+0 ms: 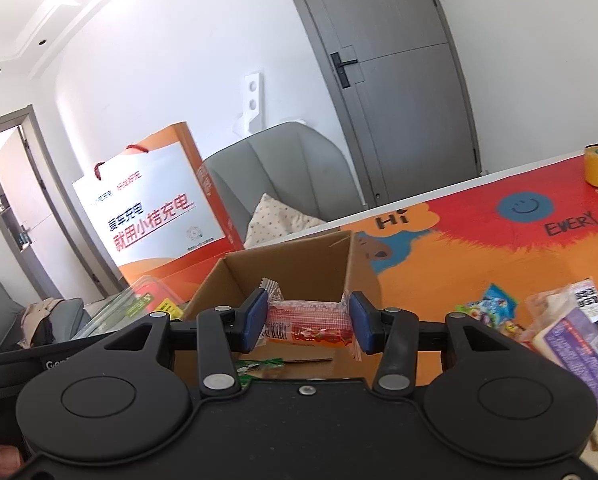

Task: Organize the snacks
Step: 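Open the left gripper to drop the green packet while the right drops the candy pack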

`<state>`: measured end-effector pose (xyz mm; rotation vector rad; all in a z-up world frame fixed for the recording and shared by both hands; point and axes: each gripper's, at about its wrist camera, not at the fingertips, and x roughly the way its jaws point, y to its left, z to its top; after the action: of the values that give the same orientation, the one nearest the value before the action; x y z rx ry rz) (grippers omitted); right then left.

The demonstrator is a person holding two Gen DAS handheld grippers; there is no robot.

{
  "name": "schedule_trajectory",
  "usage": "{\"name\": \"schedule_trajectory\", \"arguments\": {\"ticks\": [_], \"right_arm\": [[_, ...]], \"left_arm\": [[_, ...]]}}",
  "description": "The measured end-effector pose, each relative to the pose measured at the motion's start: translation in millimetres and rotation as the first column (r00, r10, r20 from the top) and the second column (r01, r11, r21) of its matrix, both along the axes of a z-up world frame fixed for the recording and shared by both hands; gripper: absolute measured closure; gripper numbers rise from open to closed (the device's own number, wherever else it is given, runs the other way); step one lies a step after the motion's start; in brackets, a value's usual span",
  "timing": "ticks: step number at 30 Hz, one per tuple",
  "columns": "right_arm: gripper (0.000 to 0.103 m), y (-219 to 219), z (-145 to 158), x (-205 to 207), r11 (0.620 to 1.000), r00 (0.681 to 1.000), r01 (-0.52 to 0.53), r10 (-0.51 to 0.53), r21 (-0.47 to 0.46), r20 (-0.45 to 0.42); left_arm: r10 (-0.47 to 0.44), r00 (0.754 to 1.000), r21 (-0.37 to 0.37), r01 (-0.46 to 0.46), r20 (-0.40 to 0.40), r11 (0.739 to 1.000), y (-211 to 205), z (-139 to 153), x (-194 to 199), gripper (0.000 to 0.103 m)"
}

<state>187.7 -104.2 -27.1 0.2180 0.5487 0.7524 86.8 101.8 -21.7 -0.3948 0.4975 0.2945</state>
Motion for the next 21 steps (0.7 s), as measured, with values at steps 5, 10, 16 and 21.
{"name": "schedule_trajectory", "arguments": {"ticks": [5, 10, 16, 21], "right_arm": [[0.035, 0, 1, -1, 1.000, 1.000, 0.002, -0.002, 0.002, -0.018], [0.031, -19, 5, -6, 1.000, 0.999, 0.031, -0.031, -0.001, -0.009], [0.024, -50, -3, -11, 0.996, 0.996, 0.088, -0.088, -0.021, -0.033], [0.023, -76, -14, -15, 0.990, 0.988, 0.136, -0.138, -0.037, -0.063]], "left_arm": [[0.013, 1.000, 0.000, -0.013, 0.016, 1.000, 0, 3, -7, 0.039], [0.013, 1.000, 0.000, -0.013, 0.021, 1.000, -7, 5, -8, 0.017], [-0.020, 1.000, -0.002, 0.020, 0.006, 1.000, -22, 2, -7, 0.012], [-0.057, 0.998, 0.006, 0.057, -0.015, 0.998, -38, -3, -3, 0.010]]}}
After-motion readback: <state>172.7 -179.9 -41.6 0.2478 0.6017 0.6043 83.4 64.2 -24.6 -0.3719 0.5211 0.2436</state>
